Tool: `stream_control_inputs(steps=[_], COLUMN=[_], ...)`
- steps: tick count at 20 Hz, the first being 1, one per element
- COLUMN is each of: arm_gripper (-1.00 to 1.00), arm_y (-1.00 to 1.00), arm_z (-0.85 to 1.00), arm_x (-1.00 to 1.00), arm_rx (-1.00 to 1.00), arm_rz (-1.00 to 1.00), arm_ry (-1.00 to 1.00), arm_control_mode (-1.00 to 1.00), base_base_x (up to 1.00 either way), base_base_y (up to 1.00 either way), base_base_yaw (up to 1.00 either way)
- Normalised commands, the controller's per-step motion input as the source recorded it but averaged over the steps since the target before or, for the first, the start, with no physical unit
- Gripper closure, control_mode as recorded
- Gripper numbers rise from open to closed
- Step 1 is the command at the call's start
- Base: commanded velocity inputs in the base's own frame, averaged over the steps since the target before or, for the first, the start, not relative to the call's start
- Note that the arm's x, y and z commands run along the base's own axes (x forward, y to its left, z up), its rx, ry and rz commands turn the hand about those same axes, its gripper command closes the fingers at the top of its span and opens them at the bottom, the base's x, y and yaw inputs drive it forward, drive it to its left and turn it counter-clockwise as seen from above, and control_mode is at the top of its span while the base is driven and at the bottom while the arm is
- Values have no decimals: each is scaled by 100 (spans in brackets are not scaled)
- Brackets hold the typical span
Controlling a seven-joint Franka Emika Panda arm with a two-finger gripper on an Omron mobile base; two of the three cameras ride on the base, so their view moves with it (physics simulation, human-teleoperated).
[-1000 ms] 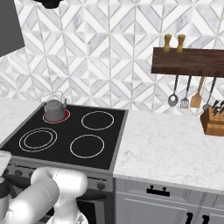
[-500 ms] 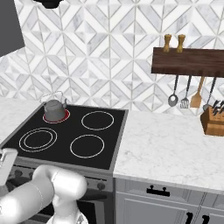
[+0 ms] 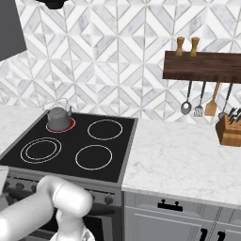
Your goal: Turn off the rear left burner of the stove.
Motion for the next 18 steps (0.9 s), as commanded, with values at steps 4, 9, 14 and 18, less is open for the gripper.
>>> stream_control_inputs(steps=[4, 9, 14, 18], arm_gripper=[-100, -100, -100, -100], arm_y=[0, -2, -4, -10], arm_z=[-20, -1, 0, -13], arm_x=[-13, 9, 12, 0], arm_rx=[0, 2, 9, 6], arm_rz=[1, 0, 1, 8], arm_ry=[-31, -25, -9, 0], arm_control_mode=[-100, -100, -100, -100], base_base_x=[0, 0, 0, 0], base_base_y=[0, 0, 0, 0], base_base_yaw=[0, 0, 0, 0])
